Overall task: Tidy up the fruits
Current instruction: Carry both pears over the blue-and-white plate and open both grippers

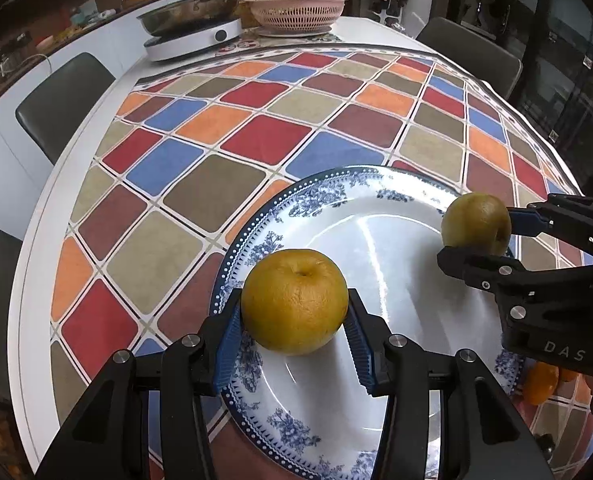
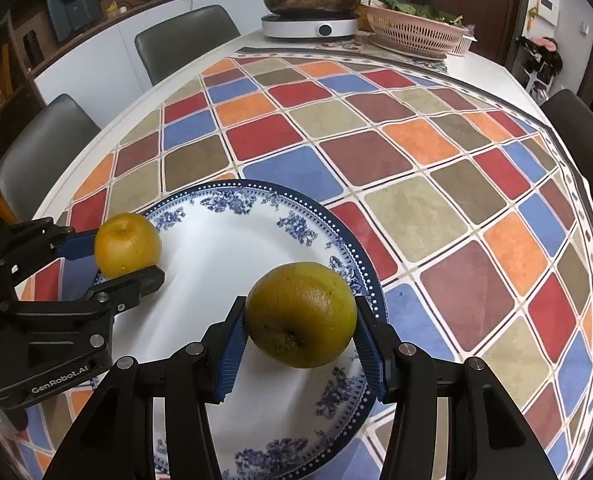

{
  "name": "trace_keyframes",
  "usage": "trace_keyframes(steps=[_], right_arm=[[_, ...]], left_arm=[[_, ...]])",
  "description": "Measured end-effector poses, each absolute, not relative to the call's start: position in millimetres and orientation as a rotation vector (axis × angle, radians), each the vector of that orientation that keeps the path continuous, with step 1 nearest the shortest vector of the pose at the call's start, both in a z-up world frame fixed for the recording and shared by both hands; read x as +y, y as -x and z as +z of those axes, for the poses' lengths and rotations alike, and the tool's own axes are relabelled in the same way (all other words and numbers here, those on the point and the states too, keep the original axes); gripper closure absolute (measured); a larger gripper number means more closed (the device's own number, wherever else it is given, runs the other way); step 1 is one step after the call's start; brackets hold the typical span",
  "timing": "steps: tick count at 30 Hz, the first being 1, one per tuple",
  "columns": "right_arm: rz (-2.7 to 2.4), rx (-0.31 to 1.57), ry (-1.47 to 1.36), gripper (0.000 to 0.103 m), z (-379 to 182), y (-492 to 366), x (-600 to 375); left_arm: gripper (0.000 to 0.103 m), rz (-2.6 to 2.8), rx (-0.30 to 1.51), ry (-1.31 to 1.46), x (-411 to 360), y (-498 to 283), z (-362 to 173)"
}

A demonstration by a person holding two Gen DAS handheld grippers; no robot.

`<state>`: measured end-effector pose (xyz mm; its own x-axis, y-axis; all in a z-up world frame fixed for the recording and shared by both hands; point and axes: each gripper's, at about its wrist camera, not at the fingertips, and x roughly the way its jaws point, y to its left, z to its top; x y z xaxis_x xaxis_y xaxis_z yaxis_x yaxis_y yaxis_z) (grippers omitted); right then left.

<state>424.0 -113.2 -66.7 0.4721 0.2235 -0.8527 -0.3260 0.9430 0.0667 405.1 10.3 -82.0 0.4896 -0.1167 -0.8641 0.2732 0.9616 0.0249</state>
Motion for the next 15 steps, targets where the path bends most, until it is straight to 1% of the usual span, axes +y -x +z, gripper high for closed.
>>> trace_keyframes(steps=[9, 10, 11, 15], right_arm=[[0.341, 1.040, 0.112, 0.052, -72.7, -425.9, -111.4], [0.340, 1.042, 0.109, 0.051, -73.2, -426.3, -111.8], [0.338, 1.039, 0.103, 0.051, -73.1, -426.0, -112.3], [0.325, 1.038, 0.088, 0.050, -72.1, -422.9, -114.7]], left_arm=[[0.054, -0.229, 1.048, -0.162, 9.8, -408.6, -85.8], [0.052, -0.227, 1.046, -0.164, 10.0, -408.3, -84.2], [0.046, -0.226, 1.038, -0.164, 10.8, -407.3, -81.0], [0.038, -0.214, 1.001, -0.176, 14.4, -398.3, -65.0]])
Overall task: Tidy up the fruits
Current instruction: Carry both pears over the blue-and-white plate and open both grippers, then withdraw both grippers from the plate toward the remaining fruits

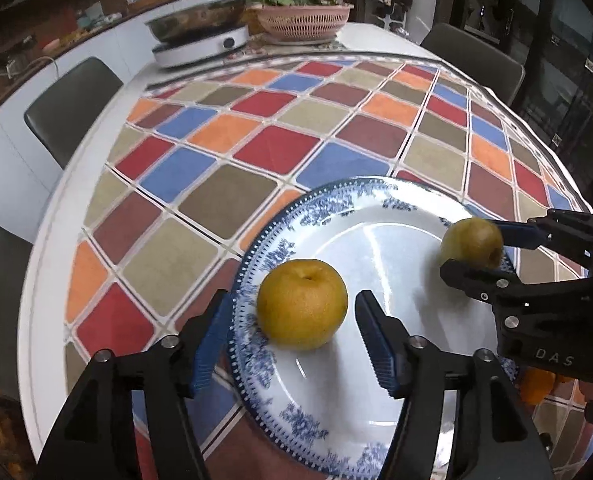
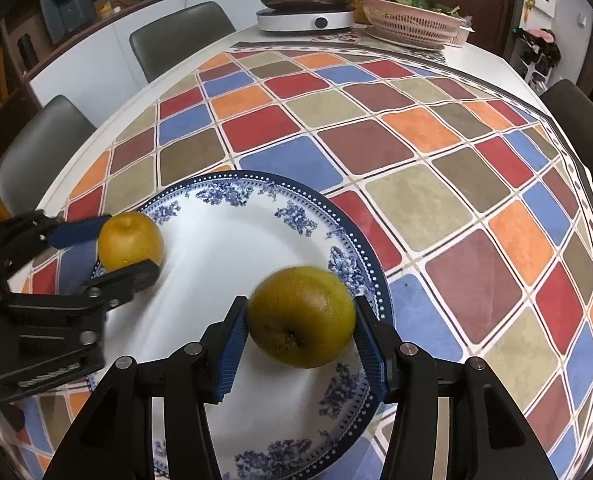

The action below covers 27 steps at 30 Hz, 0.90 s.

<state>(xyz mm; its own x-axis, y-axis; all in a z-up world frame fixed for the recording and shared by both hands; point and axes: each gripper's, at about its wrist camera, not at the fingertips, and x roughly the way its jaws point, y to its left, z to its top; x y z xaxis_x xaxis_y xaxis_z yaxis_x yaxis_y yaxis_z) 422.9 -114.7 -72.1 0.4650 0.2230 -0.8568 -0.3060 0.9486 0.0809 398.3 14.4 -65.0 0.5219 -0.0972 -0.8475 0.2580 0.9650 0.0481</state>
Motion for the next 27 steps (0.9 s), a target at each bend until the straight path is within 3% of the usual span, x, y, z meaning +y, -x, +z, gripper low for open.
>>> trace_keyframes(steps=[3, 27], right_arm=[[0.326, 1.000, 0.086, 0.044, -60.4, -413.7, -116.7], [0.359, 0.656, 0.127, 0.038, 49.7, -250.6, -136.9]], left_arm=[[0.036, -0.195, 0.968, -0.209, 14.7, -386.6, -51.6], [0.024, -0.184, 0.695, -0.140, 8.3, -219.1, 43.5]])
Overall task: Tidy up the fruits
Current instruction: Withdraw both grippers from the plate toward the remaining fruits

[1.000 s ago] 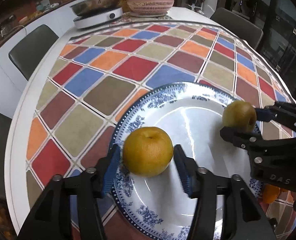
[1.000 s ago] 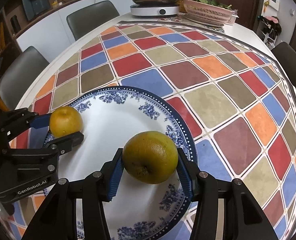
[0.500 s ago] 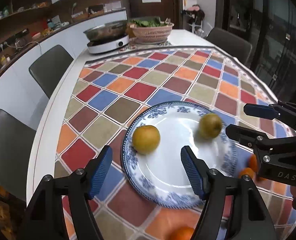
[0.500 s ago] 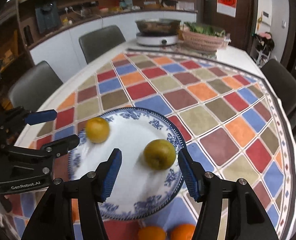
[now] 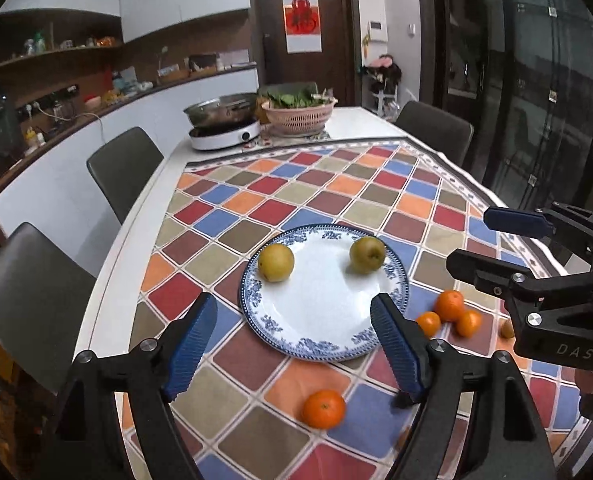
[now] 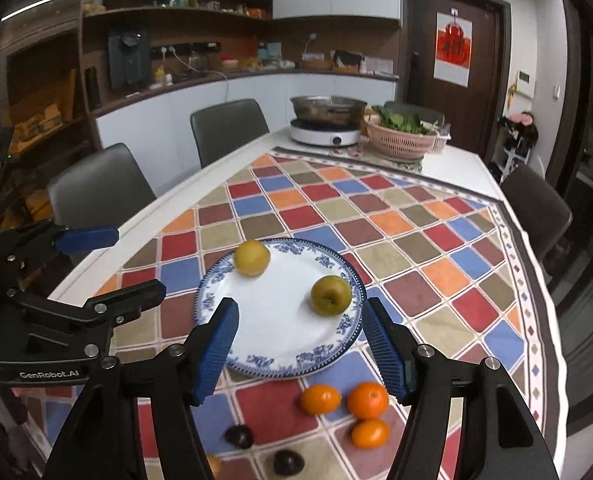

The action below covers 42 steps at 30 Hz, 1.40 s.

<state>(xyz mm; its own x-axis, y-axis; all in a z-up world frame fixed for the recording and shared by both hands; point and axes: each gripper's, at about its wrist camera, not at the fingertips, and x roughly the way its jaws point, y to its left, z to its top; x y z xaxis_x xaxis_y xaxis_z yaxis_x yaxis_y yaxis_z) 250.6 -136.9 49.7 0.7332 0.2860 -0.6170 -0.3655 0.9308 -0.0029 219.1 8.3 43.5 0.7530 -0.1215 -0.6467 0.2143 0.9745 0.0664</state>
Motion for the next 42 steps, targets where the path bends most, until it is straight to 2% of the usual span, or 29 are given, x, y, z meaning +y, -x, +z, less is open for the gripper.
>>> trace_keyframes(steps=[12, 14, 19, 34, 42], right_arm=[[0.369, 0.558, 0.152, 0.038, 62.8, -185.6, -142.7], [0.373, 0.553, 0.154, 0.034, 60.7, -177.1, -144.3], [0.366, 0.540, 0.165, 0.033, 51.4, -159.1, -150.1], [0.343, 0.586, 0.189, 0.033, 12.3, -139.9, -162.5], [0.348, 0.640, 0.219, 0.033, -12.3, -144.6, -163.5]], left_arm=[[0.020, -0.158, 0.614, -0.118, 4.2, -153.5, 50.1], [0.019, -0.154, 0.602, -0.121, 3.1, -142.7, 47.9], [0.018, -0.151, 0.570, -0.150, -1.6, -122.4, 37.7], [0.018, -0.209, 0.568, -0.207, -14.5, -102.3, -5.2], [0.018, -0.247, 0.627, -0.233, -24.3, -107.6, -31.1]])
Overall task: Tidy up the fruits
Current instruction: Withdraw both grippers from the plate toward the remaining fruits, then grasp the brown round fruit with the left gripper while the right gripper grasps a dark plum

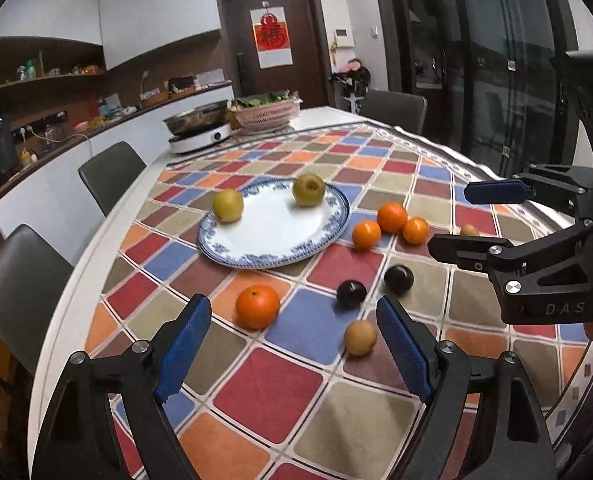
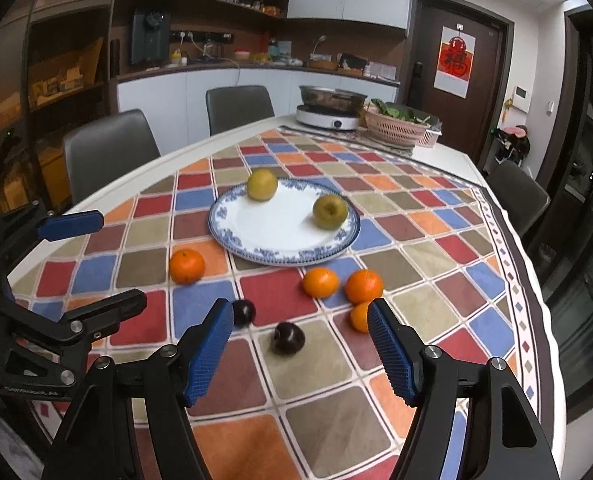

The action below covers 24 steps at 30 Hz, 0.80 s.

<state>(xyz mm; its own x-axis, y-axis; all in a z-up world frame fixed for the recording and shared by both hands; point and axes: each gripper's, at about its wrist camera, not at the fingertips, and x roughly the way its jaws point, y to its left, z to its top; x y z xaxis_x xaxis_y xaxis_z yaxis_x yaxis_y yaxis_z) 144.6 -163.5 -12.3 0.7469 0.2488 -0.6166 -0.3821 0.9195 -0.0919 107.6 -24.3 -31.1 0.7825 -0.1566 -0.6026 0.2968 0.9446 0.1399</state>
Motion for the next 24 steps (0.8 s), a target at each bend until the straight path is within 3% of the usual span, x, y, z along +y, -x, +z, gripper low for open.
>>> trace_keyframes(steps=[12, 18, 24], right_arm=[[0.380, 0.736, 0.227, 0.033, -50.9, -162.1, -161.8], [0.392, 0.772, 0.221, 0.035, -66.6, -174.7, -160.2], [0.410, 0.825, 0.171, 0.046, -78.8, -188.6, -160.9]], left_arm=[[0.020, -0.307, 0.722, -0.298, -41.8, -121.8, -68.9], [0.030, -0.351, 0.797, -0.260, -45.3, -132.7, -84.1], [0.042, -0.380, 0.826, -0.238, -48.5, -140.3, -89.5]])
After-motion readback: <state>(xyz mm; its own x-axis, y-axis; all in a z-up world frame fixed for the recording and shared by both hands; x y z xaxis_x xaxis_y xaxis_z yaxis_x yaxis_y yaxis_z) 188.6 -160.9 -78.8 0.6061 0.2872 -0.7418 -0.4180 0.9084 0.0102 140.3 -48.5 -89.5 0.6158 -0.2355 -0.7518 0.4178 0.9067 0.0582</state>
